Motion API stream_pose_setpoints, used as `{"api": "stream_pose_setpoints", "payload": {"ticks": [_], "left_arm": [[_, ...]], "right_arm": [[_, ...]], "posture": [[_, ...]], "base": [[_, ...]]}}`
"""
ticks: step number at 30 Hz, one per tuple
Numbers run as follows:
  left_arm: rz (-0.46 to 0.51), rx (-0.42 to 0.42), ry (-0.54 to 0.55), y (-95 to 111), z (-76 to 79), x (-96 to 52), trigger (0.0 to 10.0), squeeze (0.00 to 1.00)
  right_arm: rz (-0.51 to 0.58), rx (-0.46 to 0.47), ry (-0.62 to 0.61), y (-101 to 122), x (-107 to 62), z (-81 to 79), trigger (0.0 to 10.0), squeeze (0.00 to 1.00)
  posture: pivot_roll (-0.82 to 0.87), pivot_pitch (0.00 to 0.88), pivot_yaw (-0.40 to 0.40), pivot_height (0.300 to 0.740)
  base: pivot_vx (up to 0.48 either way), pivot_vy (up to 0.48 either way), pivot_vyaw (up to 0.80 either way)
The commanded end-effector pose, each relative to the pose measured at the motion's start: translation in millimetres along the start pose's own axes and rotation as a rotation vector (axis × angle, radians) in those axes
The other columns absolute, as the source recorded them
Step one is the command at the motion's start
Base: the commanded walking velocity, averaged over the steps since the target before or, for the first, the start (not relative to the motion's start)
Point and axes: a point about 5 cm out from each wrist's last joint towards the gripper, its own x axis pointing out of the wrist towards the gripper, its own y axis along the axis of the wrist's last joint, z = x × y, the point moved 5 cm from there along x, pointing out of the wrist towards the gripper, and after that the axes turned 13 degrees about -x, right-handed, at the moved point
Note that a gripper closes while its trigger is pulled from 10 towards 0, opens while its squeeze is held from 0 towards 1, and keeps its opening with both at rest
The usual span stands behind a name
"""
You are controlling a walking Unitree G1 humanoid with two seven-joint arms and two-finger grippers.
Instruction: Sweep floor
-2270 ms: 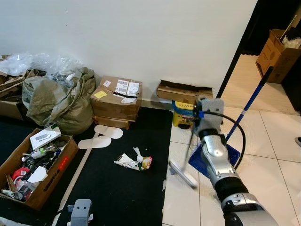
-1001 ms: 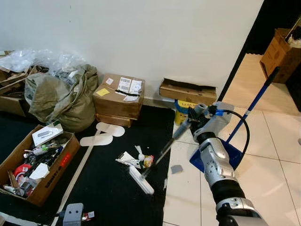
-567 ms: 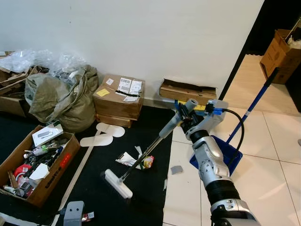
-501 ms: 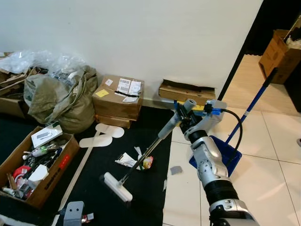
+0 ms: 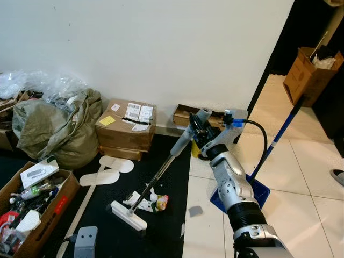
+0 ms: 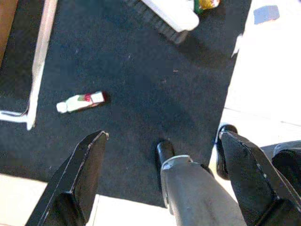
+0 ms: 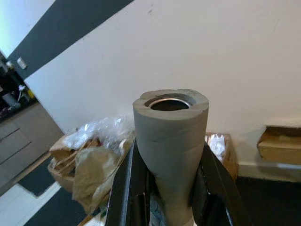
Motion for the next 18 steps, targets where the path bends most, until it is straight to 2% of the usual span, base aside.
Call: {"api": "stream_pose_setpoints", "payload": {"ticks": [1,11,18], "left_arm": [[-0.023,0.004,0.004,-8.4,-2.0,-1.7,10.0,0.00],[-0.034,0.010,-0.010,-12.8,3.0,-1.6,10.0,0.00],[-0.035,0.022,-0.019,-11.1,3.5,-1.3,10.0,0.00]], "right_arm": [[0.033,0.026,0.016,8.9,5.8,-7.3,10.0,0.00],[0.013,0.050,0.008,2.2,5.6,-13.9,10.0,0.00],[-0.009,0.054,0.005,-2.3,5.5,-15.3,10.0,0.00]], "posture": [[-0.05,0.000,-0.002,0.740],[-0.05,0.000,-0.001,0.740],[-0.04,0.000,0.001,0.740]], "base": [[0.352,0.000,0.00],[0.368,0.000,0.00],[0.480,0.000,0.00]]}}
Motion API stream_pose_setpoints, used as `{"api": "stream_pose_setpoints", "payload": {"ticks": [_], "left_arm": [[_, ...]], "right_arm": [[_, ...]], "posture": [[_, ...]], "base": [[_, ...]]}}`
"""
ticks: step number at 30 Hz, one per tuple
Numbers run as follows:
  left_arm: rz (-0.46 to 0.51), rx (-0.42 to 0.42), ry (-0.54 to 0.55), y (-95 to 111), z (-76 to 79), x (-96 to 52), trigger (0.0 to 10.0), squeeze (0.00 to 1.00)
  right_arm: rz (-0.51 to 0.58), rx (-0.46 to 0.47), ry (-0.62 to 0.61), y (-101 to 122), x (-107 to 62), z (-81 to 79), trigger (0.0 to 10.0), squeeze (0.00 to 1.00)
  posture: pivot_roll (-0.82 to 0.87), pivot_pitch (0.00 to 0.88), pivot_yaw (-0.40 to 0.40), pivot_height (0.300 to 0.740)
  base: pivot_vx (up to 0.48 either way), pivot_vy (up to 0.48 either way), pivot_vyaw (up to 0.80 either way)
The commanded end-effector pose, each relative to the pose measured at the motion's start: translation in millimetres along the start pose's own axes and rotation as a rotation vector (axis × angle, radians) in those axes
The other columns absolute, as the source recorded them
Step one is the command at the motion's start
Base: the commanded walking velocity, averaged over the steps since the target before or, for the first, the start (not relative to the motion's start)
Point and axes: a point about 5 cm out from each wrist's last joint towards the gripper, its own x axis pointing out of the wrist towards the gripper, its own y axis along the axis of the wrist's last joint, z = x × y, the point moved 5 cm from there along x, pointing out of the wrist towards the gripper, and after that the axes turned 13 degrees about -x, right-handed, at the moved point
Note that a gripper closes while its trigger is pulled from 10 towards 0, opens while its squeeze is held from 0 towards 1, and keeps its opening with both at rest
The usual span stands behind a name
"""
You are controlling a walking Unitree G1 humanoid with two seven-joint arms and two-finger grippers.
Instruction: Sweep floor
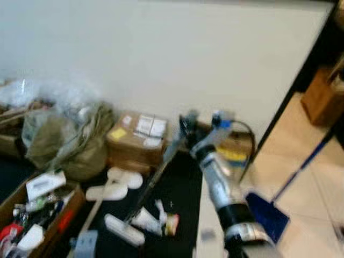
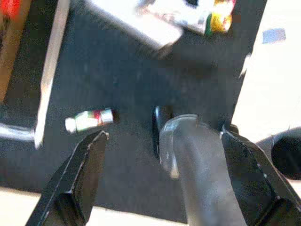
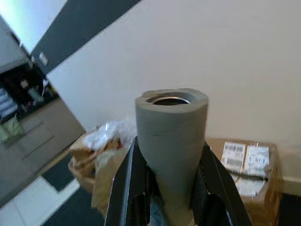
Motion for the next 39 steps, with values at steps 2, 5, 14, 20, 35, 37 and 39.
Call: {"api": "stream_pose_setpoints", "payload": {"ticks": [2,5,14,20,35,37,39], "left_arm": [[-0.003,0.016,-0.012,-0.5,3.2,0.5,10.0,0.00],[-0.012,0.029,-0.018,-2.6,3.8,0.2,10.0,0.00],[-0.029,0.047,-0.022,-6.3,4.5,-0.1,10.0,0.00],[-0.034,0.055,-0.023,-7.6,8.0,0.7,10.0,0.00],[-0.086,0.106,-0.039,-32.1,1.8,-7.1,10.0,0.00],[-0.095,0.124,-0.043,-35.9,-1.4,-9.2,10.0,0.00],[-0.098,0.132,-0.045,-37.3,-3.0,-10.2,10.0,0.00]], "right_arm": [[0.016,0.021,-0.030,4.3,-1.1,6.6,10.0,0.00],[-0.013,0.035,-0.046,-1.6,-2.0,6.3,10.0,0.00],[-0.091,0.099,-0.095,-21.6,-6.5,-2.2,10.0,0.00],[-0.151,0.195,-0.101,-38.3,-11.9,-14.6,10.0,0.00],[-0.315,0.635,-0.388,-89.5,-31.1,-16.2,10.0,0.00],[-0.333,0.639,-0.453,-99.6,-38.7,-15.3,10.0,0.00],[-0.354,0.628,-0.479,-105.2,-42.6,-15.5,10.0,0.00]], "posture": [[-0.05,0.000,0.002,0.740],[-0.05,0.000,-0.001,0.740],[-0.05,0.000,0.003,0.740],[-0.05,0.000,0.002,0.740],[-0.02,0.110,0.007,0.740],[-0.01,0.135,0.013,0.740],[-0.01,0.145,0.017,0.740]], "base": [[0.480,0.000,0.00],[0.480,0.000,0.00],[0.364,0.000,-0.41],[0.000,0.000,-0.80],[0.000,0.000,-0.21],[0.000,0.000,0.00],[0.000,0.000,0.00]]}}
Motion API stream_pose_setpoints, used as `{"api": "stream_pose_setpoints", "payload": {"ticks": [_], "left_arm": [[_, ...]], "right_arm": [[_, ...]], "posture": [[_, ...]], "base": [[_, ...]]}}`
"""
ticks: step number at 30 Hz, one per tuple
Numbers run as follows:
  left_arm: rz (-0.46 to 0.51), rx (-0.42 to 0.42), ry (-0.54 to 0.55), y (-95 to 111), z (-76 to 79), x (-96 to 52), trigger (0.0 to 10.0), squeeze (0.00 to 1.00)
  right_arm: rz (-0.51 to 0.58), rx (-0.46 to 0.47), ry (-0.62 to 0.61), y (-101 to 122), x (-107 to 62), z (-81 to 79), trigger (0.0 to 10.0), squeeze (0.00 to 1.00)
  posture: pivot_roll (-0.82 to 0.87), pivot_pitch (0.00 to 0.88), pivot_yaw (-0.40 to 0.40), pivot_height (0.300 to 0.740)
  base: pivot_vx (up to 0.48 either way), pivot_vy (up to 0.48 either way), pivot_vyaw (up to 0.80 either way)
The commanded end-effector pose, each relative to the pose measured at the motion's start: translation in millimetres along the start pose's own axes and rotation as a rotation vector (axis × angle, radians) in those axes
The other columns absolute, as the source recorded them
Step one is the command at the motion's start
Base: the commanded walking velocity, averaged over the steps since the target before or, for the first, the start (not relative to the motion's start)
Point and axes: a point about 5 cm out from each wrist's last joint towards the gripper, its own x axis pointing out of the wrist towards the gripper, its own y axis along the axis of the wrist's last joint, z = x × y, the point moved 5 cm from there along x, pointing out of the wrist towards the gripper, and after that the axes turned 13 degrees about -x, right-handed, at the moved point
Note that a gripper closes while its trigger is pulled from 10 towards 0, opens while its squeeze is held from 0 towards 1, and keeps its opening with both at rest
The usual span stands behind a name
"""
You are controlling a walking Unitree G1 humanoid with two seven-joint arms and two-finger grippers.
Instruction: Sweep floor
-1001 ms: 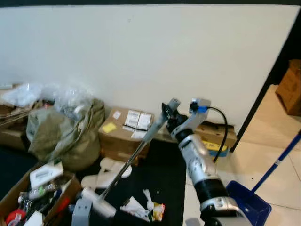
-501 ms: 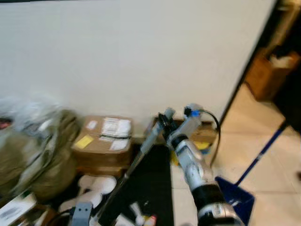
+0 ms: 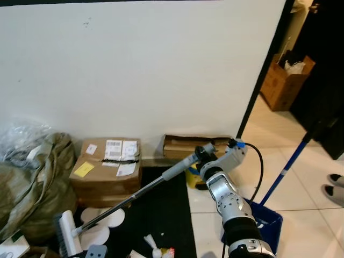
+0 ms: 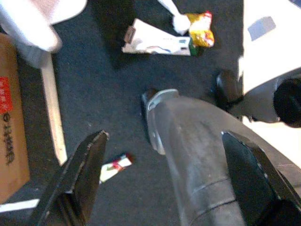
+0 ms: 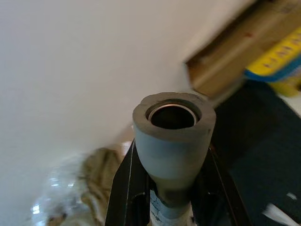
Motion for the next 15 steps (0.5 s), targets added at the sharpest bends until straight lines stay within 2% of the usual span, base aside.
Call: {"api": "stream_pose_setpoints", "payload": {"ticks": [1,2,5,9,13,15], "left_arm": [[-0.035,0.030,0.002,-9.6,-6.6,-3.6,10.0,0.00],[-0.035,0.030,0.002,-9.6,-6.6,-3.6,10.0,0.00],[-0.041,0.044,0.003,-11.3,-9.5,-5.0,10.0,0.00],[-0.026,0.056,0.012,-7.9,-12.7,-5.5,10.0,0.00],[-0.019,0.064,0.015,-6.0,-13.5,-5.4,10.0,0.00],[0.026,0.086,0.003,7.7,-13.6,-4.2,10.0,0.00]], "right_arm": [[-0.108,0.149,0.031,-59.4,-14.1,-51.2,10.0,0.00],[-0.108,0.149,0.031,-59.4,-14.1,-51.2,10.0,0.00],[-0.140,0.051,-0.043,-72.8,-17.8,-41.2,10.0,0.00],[-0.129,-0.040,-0.049,-78.3,-21.6,-36.7,10.0,0.00],[-0.127,-0.057,-0.048,-79.7,-22.5,-35.9,10.0,0.00],[-0.125,-0.097,-0.075,-86.1,-25.7,-28.6,10.0,0.00]], "posture": [[-0.01,0.157,0.019,0.740],[-0.01,0.157,0.019,0.740],[-0.01,0.181,0.022,0.740],[-0.02,0.209,0.016,0.740],[-0.02,0.213,0.016,0.740],[-0.02,0.256,0.000,0.740]], "base": [[0.000,0.000,0.00],[0.000,0.000,0.00],[0.000,0.000,0.00],[0.000,0.000,0.00],[0.000,0.000,0.00],[0.000,0.000,0.00]]}}
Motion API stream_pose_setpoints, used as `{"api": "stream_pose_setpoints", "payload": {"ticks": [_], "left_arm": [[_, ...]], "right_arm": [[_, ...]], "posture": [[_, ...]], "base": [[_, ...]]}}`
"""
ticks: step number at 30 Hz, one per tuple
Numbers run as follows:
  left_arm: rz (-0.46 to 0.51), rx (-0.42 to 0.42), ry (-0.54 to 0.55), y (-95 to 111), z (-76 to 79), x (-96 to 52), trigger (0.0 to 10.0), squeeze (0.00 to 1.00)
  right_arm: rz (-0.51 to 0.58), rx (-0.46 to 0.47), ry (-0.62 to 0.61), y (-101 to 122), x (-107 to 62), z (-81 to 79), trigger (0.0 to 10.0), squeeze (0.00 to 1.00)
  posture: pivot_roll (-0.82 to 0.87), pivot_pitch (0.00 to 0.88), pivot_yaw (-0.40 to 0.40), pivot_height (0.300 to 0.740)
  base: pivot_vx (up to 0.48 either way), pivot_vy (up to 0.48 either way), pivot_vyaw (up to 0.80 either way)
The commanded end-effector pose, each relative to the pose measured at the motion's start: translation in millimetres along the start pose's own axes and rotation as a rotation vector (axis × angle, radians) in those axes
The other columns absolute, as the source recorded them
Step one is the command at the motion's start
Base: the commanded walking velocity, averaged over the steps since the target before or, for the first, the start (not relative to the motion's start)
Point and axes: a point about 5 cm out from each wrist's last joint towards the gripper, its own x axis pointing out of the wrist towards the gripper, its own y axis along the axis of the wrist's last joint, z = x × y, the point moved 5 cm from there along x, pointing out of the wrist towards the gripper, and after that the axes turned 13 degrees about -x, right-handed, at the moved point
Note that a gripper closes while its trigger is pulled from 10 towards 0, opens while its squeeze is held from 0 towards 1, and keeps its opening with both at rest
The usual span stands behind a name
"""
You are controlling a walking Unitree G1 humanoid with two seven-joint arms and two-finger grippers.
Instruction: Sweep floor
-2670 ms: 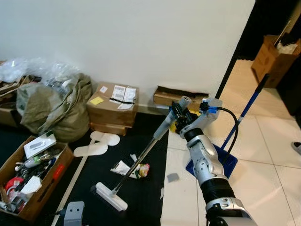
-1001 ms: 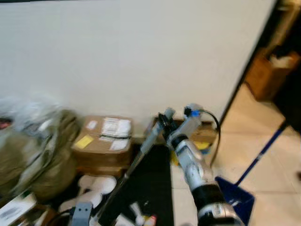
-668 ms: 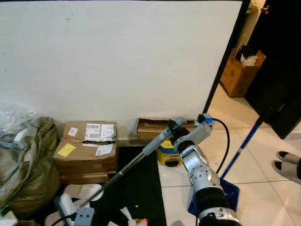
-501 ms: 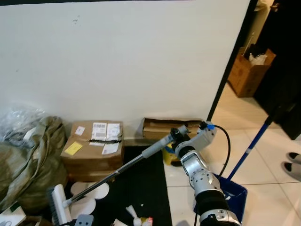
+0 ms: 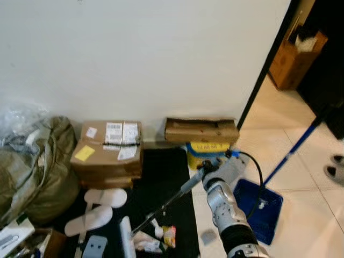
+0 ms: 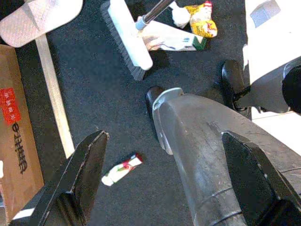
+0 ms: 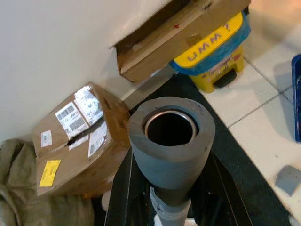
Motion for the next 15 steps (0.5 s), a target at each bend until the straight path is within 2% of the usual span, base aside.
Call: {"api": "stream_pose_setpoints", "payload": {"ticks": [1,4,8,11,12,15], "left_arm": [[-0.028,0.019,0.012,-9.8,-8.4,-4.6,10.0,0.00],[0.018,0.076,-0.024,8.4,-5.9,-1.6,10.0,0.00],[0.025,0.105,-0.035,12.0,-3.7,-0.7,10.0,0.00],[0.068,0.180,-0.040,26.4,0.8,2.1,10.0,0.00],[0.068,0.180,-0.040,26.4,0.8,2.1,10.0,0.00],[0.085,0.195,-0.037,31.4,1.8,3.0,10.0,0.00]], "right_arm": [[-0.127,0.122,0.085,-49.0,-23.6,-59.4,10.0,0.00],[-0.095,0.033,0.014,-51.1,-25.8,-45.3,10.0,0.00],[-0.076,0.023,0.005,-48.6,-26.0,-43.2,10.0,0.00],[0.056,-0.139,0.030,-27.5,-24.6,-39.9,10.0,0.00],[0.056,-0.139,0.030,-27.5,-24.6,-39.9,10.0,0.00],[0.139,-0.213,0.025,-8.9,-22.3,-35.4,10.0,0.00]], "posture": [[-0.02,0.256,0.000,0.740],[-0.03,0.296,-0.009,0.740],[-0.03,0.311,-0.011,0.740],[-0.04,0.318,-0.011,0.740],[-0.04,0.318,-0.011,0.740],[-0.05,0.312,-0.012,0.740]], "base": [[0.000,0.000,0.00],[0.000,0.000,0.00],[0.000,0.000,0.00],[0.000,0.000,0.00],[0.000,0.000,0.00],[0.000,0.000,0.00]]}}
